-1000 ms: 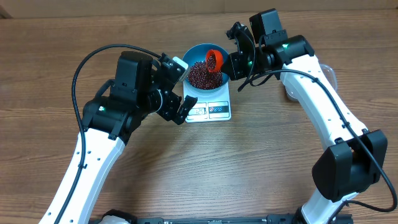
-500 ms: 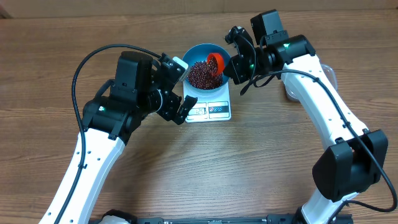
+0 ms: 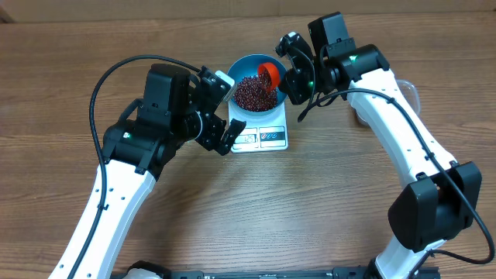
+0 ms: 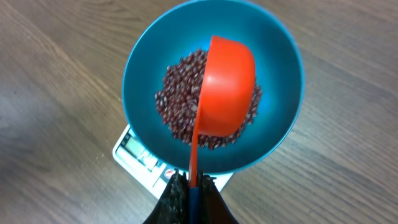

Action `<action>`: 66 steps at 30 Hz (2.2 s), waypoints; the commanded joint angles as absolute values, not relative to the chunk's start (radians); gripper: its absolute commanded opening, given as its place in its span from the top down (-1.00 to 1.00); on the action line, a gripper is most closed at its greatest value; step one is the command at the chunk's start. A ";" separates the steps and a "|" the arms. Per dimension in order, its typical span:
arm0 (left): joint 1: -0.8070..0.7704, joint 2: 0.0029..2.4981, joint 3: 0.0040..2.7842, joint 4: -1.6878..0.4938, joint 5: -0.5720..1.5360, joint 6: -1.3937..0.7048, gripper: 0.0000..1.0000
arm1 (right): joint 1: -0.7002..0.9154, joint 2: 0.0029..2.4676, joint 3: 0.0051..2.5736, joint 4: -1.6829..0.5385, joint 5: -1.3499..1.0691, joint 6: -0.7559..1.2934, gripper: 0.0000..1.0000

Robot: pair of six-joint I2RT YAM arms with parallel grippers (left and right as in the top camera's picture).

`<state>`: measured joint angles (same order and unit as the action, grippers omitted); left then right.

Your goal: Scoop item into bowl and weigh 150g on scale

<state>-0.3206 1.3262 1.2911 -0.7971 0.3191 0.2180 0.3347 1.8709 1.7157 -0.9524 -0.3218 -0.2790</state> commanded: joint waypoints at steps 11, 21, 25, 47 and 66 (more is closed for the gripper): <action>-0.321 1.314 1.304 -0.797 0.333 0.240 -0.99 | 0.346 1.844 1.742 -0.955 -0.276 -0.220 0.93; -0.321 1.314 1.304 -0.797 0.333 0.240 -0.99 | 0.355 1.844 1.742 -0.961 -0.329 -0.268 0.93; -0.321 1.314 1.304 -0.797 0.333 0.240 -0.99 | 0.364 1.844 1.742 -0.943 -0.289 -0.243 0.93; -0.321 1.314 1.304 -0.797 0.333 0.240 -0.99 | 0.383 1.844 1.742 -0.985 -0.343 -0.315 0.93; -0.321 1.314 1.304 -0.797 0.333 0.240 -0.99 | 0.398 1.844 1.742 -0.989 -0.271 -0.316 0.93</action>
